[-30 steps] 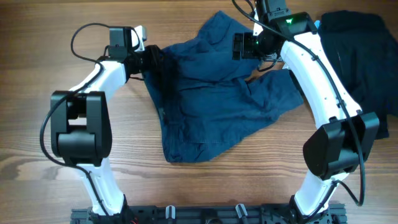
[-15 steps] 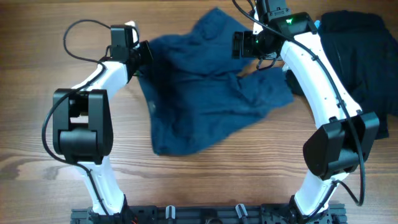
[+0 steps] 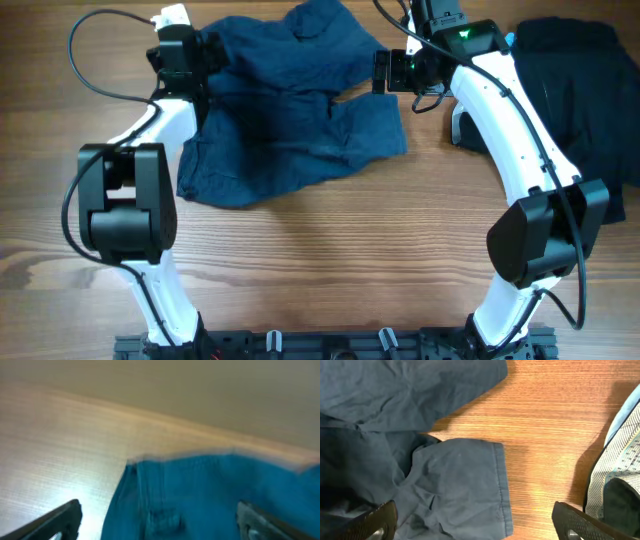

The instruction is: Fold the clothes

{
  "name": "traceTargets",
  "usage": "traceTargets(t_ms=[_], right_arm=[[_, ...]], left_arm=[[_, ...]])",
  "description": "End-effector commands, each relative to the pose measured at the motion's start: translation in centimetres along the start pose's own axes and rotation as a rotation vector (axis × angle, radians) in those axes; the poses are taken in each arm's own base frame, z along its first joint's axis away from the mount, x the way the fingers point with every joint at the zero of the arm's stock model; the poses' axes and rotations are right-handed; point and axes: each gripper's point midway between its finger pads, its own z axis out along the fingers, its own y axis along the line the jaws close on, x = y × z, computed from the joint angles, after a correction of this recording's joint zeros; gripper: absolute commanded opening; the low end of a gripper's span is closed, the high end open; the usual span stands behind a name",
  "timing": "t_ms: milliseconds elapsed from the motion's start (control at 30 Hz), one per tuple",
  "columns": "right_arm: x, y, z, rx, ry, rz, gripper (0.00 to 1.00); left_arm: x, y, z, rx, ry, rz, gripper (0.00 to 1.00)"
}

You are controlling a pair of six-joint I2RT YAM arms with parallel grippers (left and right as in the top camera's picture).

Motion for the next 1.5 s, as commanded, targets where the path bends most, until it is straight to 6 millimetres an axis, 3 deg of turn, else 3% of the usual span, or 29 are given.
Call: traceTargets(t_ms=[0, 200, 300, 400, 500, 567, 667, 733, 833, 967, 1067, 1167, 1267, 1333, 1367, 1467], right_arm=[[0.7, 0.7, 0.4, -0.045, 0.037, -0.007, 1.0], [4.2, 0.6, -0.2, -0.132, 0.204, 0.016, 1.0], [5.1, 0.5, -0.5, -0.149, 0.243, -0.014, 1.0], [6.2, 0.3, -1.0, -0.142, 0.286, -0.013, 0.98], [7.2, 0.1, -2.5, -0.132, 0.31, -0.017, 0.94], [7.5, -0.7, -3.2, -0.089, 0.296, -0.024, 0.96], [8.6, -1.2, -1.2, -0.094, 0.304, -0.016, 1.0], [10.0, -1.1, 1.6, -0.167, 0.315, -0.025, 1.0], [11.3, -1.4, 4.2, -0.269, 0.302, -0.034, 1.0], [10.0, -3.0, 5.1, -0.305, 0.221, -0.088, 1.0], [8.3, -3.1, 5.5, -0.312, 0.147, -0.114, 1.0], [7.8, -2.2, 5.3, -0.363, 0.124, -0.118, 0.98], [8.7, -2.4, 6.2, -0.363, 0.133, -0.113, 0.89], [10.0, -2.5, 7.2, -0.375, 0.142, -0.107, 0.85], [10.5, -2.3, 7.6, -0.391, 0.143, -0.104, 0.85], [11.6, -2.0, 8.5, -0.423, 0.139, -0.104, 0.84]], left_arm=[[-2.7, -0.9, -4.5, 0.024, 0.04, 0.025, 1.0], [3.6, -2.2, -15.2, 0.201, 0.511, 0.034, 1.0], [7.8, 0.3, -19.2, 0.131, 0.746, 0.039, 0.99], [9.7, 2.2, -21.1, 0.047, 0.875, -0.078, 0.91], [9.7, 2.5, -22.6, 0.049, 0.911, -0.126, 0.88], [9.7, 3.0, -23.8, 0.02, 0.927, -0.137, 0.89], [11.2, 3.5, -23.9, -0.003, 0.946, -0.151, 0.91], [13.2, 3.8, -23.4, -0.015, 0.959, -0.165, 0.92], [15.7, 4.1, -22.6, -0.016, 0.957, -0.168, 0.91], [17.1, 4.1, -21.1, 0.006, 0.901, -0.168, 0.91], [17.8, 4.1, -20.4, 0.015, 0.873, -0.169, 0.88], [19.0, 4.3, -20.7, 0.009, 0.89, -0.168, 0.71], [20.1, 4.6, -21.0, 0.003, 0.908, -0.167, 0.39], [20.1, 4.5, -20.8, 0.006, 0.899, -0.168, 0.09], [20.0, 4.5, -20.7, 0.009, 0.892, -0.169, 0.04], [19.6, 4.3, -20.2, 0.017, 0.865, -0.17, 0.04]])
